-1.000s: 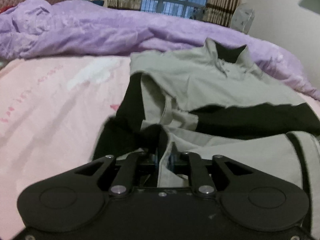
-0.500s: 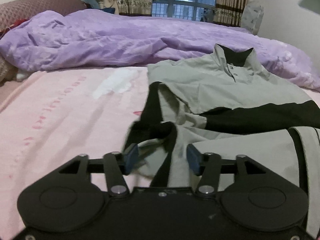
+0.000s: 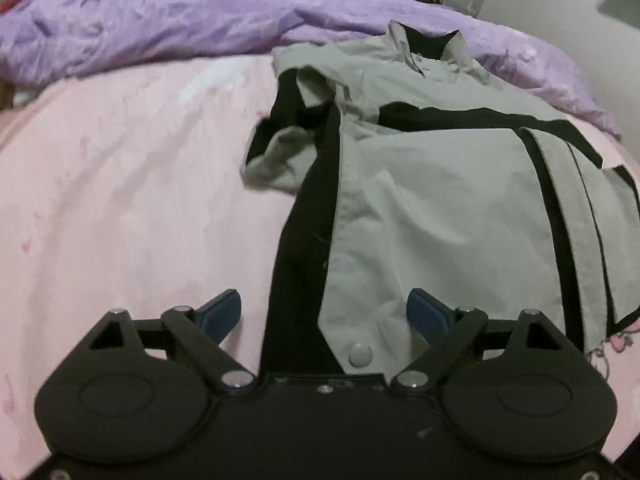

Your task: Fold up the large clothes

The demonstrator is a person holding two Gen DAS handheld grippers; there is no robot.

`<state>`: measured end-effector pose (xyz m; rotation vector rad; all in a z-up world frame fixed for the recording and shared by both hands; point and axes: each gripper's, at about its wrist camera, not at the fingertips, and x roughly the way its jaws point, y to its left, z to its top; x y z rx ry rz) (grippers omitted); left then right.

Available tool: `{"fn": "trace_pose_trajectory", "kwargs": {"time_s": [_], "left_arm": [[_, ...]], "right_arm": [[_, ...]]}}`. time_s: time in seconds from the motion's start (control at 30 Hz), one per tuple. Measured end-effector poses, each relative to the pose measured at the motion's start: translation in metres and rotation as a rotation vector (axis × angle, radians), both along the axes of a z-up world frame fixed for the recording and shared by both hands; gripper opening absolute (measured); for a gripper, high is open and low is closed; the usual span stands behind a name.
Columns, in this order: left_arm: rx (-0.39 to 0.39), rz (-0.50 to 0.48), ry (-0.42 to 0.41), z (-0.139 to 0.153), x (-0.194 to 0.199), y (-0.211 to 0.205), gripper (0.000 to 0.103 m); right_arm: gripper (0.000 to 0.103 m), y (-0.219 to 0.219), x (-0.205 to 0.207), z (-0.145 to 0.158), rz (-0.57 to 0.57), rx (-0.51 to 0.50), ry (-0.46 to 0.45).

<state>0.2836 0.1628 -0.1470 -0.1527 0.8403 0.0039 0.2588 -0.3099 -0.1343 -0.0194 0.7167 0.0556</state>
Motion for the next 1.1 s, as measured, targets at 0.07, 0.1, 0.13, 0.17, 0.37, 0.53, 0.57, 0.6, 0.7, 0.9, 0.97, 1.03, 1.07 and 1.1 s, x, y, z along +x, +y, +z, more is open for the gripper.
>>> {"fn": "trace_pose_trajectory", "kwargs": {"time_s": [0.07,0.1,0.13,0.17,0.37,0.53,0.57,0.6,0.7,0.9,0.97,1.03,1.07,1.1], "left_arm": [[-0.03,0.002,0.007,-0.003,-0.001,0.001,0.091],[-0.036,-0.008,0.012,-0.005,-0.001,0.001,0.091],[-0.035,-0.016,0.016,-0.005,-0.001,0.0,0.091],[-0.032,-0.026,0.018,-0.006,-0.002,-0.001,0.092],[-0.027,-0.032,0.024,-0.009,-0.002,-0.003,0.094],[0.025,-0.042,-0.045,0.008,-0.013,-0.005,0.008],[-0.013,-0.034,-0.058,0.013,-0.015,0.0,0.006],[-0.039,-0.024,-0.063,0.018,-0.017,0.004,0.006],[-0.039,-0.004,-0.091,0.033,-0.024,0.005,0.005],[-0.029,0.028,-0.107,0.047,-0.035,0.0,0.005],[-0.005,0.029,-0.094,0.04,-0.034,-0.003,0.005],[-0.005,0.036,-0.072,0.031,-0.03,-0.001,0.005],[-0.01,0.04,-0.06,0.026,-0.028,0.001,0.005],[-0.012,0.043,-0.054,0.023,-0.028,0.002,0.006]], "right_arm": [[0.092,-0.004,0.001,-0.004,-0.009,0.031,0.013],[0.092,-0.006,0.003,-0.006,-0.016,0.044,0.02],[0.086,-0.007,0.004,-0.009,-0.017,0.059,0.035],[0.077,-0.009,0.007,-0.013,-0.009,0.083,0.057],[0.03,-0.021,0.005,-0.015,-0.024,0.161,0.045],[0.014,-0.02,-0.008,-0.004,-0.019,0.172,-0.026],[0.013,-0.018,-0.011,0.001,-0.017,0.165,-0.045],[0.012,-0.016,-0.015,0.007,-0.021,0.166,-0.067],[0.002,-0.013,-0.024,0.027,-0.057,0.171,-0.133],[0.002,-0.001,-0.027,0.045,-0.026,0.1,-0.153],[0.002,0.003,-0.023,0.034,-0.022,0.051,-0.116],[0.003,-0.001,-0.017,0.019,-0.046,0.038,-0.068],[0.006,-0.004,-0.013,0.012,-0.057,0.037,-0.047],[0.011,-0.006,-0.011,0.006,-0.059,0.037,-0.024]]}}
